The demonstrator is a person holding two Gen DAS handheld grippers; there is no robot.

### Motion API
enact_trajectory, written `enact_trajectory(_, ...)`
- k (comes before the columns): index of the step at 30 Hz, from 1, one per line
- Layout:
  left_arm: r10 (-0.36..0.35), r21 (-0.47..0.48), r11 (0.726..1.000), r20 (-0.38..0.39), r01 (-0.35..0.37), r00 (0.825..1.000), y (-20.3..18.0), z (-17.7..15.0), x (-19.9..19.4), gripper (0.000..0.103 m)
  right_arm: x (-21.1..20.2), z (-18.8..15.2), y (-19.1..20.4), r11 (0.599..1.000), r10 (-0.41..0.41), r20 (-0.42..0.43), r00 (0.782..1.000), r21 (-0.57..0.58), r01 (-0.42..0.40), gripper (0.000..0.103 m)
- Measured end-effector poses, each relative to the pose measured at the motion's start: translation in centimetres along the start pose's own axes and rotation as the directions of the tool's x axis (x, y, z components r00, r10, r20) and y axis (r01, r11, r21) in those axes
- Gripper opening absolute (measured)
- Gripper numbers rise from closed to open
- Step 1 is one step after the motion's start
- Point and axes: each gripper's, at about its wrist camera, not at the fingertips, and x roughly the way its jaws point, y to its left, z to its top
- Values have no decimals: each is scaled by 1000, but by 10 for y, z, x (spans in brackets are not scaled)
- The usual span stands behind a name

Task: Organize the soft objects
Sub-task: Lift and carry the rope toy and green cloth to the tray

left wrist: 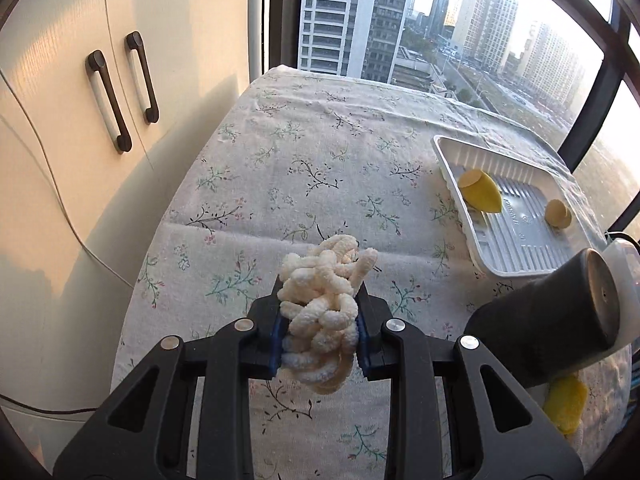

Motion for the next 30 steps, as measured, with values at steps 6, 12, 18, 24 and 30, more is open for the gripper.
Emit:
enact_trajectory(6,16,10,1000,40,-16,999,-16,44,30,25,17,45,0,1000,-24,33,999,-1,24,52)
enact_trajectory(12,-4,60,998,95,-2,995,-55,78,40,25,38,90,0,996,46,63,997,69,-51,52)
enact_trajectory(18,-125,97,988,83,117,989,-90,90,42,25,47,119,10,973,184,80,980,129,-193,52)
enact_trajectory(24,-202,240,948,-57,210,978,-133,102,62,25,56,133,53,963,267,11,964,22,-267,53)
enact_trajectory(30,-221,343,908,-95,240,971,-170,115,77,25,65,153,99,952,265,-63,962,-143,-271,53)
